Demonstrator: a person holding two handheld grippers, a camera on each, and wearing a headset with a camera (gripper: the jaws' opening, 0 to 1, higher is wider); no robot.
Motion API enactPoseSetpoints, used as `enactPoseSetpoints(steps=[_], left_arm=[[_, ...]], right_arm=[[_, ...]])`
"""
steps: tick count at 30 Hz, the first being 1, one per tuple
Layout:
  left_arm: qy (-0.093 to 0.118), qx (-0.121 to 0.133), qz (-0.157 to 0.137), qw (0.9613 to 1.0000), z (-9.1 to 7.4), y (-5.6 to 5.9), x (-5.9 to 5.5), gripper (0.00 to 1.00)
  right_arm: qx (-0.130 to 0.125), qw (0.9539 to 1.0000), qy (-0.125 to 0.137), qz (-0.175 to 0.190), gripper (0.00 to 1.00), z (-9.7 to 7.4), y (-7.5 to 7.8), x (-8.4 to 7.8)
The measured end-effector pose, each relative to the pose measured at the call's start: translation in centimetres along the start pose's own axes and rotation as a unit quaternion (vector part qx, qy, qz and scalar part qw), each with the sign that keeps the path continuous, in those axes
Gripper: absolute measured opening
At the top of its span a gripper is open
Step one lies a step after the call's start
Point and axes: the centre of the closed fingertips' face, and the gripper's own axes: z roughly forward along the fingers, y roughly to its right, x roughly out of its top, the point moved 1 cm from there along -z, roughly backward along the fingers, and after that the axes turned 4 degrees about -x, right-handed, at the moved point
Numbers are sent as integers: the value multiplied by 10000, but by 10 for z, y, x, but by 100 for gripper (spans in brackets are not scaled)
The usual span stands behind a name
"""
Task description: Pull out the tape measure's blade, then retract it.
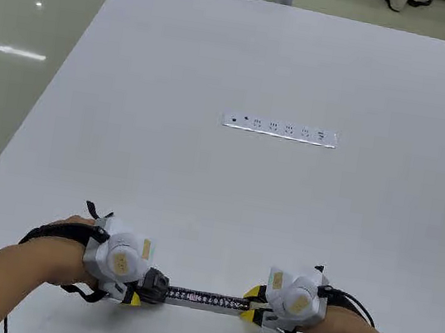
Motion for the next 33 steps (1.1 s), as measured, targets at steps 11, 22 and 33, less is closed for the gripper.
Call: enactPoseSetpoints(steps=[11, 22, 33], left_arm=[[10, 0, -13, 10000, 0, 0, 0, 35], [18, -5, -24, 10000, 0, 0, 0, 35], [24, 5, -36, 10000, 0, -1, 0, 35]], right_arm=[[-24, 10000, -24, 57, 13, -4, 2, -6], [-25, 10000, -42, 80, 13, -7, 4, -11], [-25, 9999, -98, 54, 13, -11, 5, -15]])
